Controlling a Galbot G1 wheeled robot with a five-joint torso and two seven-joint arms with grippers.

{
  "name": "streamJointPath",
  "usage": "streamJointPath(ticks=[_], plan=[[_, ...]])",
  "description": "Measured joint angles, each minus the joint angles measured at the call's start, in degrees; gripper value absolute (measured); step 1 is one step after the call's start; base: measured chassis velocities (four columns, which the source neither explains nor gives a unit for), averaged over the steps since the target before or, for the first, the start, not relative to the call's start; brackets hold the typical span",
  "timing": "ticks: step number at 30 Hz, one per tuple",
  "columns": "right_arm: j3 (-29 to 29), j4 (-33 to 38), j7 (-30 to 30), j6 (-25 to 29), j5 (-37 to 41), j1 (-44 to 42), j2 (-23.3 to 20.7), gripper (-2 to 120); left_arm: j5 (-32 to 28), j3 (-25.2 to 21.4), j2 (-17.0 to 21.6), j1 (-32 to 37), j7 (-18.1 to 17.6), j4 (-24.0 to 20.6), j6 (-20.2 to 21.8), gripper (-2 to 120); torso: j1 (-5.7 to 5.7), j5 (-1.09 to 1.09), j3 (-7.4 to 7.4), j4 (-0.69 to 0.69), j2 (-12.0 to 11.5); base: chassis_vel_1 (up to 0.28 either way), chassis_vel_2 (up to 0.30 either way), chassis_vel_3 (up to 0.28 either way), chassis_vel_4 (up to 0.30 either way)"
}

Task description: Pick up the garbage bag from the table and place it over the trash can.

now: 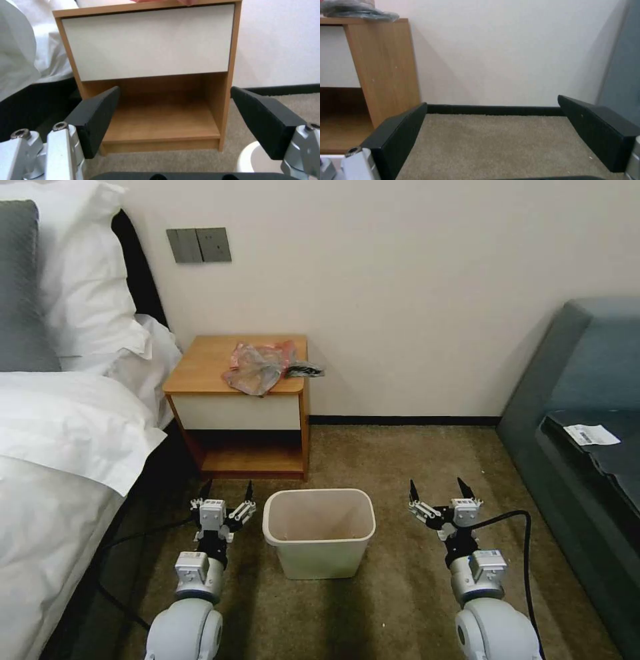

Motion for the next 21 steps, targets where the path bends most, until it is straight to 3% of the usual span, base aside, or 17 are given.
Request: streamJointPath(ticks=[21], plan=[[0.00,0.00,0.00,0.00,0.00,0.00,0.00,100,0.00,0.00,0.00,0.00,0.00,0.00,0.00,85,0.00,0.00,0.00,0.00,0.00,0.000,0.000,0.000,0.000]])
